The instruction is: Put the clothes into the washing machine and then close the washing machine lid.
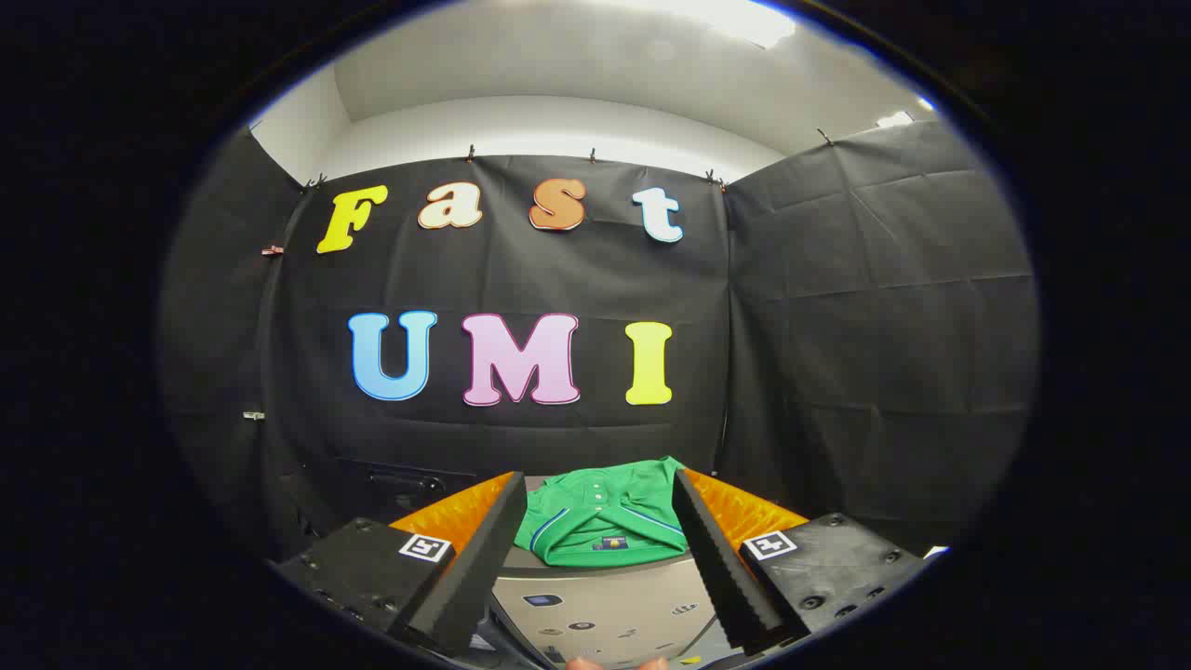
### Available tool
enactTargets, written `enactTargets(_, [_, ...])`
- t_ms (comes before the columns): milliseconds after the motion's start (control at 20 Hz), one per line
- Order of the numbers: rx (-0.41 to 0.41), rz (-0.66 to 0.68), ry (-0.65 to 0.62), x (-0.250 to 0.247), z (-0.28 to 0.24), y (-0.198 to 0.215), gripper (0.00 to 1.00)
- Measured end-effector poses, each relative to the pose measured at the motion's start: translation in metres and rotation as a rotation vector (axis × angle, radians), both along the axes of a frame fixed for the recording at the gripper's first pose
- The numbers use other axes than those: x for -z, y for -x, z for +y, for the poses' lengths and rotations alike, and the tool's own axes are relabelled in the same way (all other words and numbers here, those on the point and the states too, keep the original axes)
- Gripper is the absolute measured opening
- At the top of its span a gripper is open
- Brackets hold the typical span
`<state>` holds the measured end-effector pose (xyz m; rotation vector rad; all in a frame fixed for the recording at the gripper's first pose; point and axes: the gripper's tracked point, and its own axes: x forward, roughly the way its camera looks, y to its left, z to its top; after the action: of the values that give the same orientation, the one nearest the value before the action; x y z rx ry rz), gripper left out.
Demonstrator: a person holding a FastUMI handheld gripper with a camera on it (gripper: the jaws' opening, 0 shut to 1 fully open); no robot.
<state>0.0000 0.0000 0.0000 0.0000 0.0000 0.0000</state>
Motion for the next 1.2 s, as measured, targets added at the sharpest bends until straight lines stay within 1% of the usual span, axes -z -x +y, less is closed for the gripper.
enactTargets(700, [-0.012, 0.002, 0.003, -0.001, 0.007, 0.002, 0.98])
enactTargets(1200, [-0.019, 0.024, -0.003, 0.006, 0.007, -0.008, 0.98])
